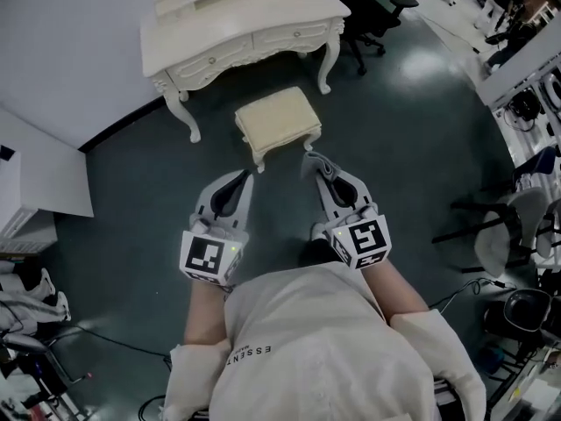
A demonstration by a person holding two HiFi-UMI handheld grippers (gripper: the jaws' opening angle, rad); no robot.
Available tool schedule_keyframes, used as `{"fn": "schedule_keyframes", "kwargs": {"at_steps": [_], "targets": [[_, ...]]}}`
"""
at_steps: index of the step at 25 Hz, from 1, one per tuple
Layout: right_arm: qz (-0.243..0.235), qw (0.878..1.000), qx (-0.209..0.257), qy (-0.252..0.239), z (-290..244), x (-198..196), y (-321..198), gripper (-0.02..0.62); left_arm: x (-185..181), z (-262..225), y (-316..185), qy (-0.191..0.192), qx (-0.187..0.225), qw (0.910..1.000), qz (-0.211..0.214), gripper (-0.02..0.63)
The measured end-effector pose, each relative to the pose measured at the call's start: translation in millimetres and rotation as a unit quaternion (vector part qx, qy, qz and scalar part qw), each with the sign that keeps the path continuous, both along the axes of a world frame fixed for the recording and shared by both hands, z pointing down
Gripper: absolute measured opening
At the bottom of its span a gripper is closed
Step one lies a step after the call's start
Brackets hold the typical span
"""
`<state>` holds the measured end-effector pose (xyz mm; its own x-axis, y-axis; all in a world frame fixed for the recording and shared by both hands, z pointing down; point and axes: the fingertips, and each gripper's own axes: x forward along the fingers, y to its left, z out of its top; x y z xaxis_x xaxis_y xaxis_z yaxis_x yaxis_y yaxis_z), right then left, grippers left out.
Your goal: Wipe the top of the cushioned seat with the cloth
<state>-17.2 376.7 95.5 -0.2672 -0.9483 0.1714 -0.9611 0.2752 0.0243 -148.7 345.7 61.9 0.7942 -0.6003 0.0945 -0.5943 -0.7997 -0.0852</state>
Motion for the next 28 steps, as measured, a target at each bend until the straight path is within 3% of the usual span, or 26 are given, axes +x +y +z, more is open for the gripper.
{"fn": "schedule_keyframes", "kwargs": {"at_steps": [7, 13, 19, 23, 28], "targets": [[-0.051, 0.998, -0.029, 0.001, 7.1, 88.9, -64.7, 0.028, 82.0, 9.8, -44.5, 0.003, -0.023, 0.9982, -0.054, 0.003], [-0.097, 0.994, -0.047, -0.002, 24.1, 127.2, -112.6, 0.028, 125.6, 24.1, -81.3, 0.011, -0.043, 0.995, -0.089, 0.003], [-0.131, 0.989, -0.07, -0.005, 50.9, 128.9, -164.8, 0.028, 129.8, 50.3, -123.5, 0.002, -0.058, 0.9912, -0.119, 0.003], [-0.155, 0.985, -0.073, -0.002, 65.2, 114.8, -204.1, 0.028, 116.9, 68.9, -164.6, 0.003, -0.07, 0.9855, -0.155, 0.003], [-0.174, 0.98, -0.095, 0.008, 87.6, 91.7, -262.0, 0.028, 104.0, 93.1, -220.0, 0.011, -0.095, 0.982, -0.163, 0.003]]}}
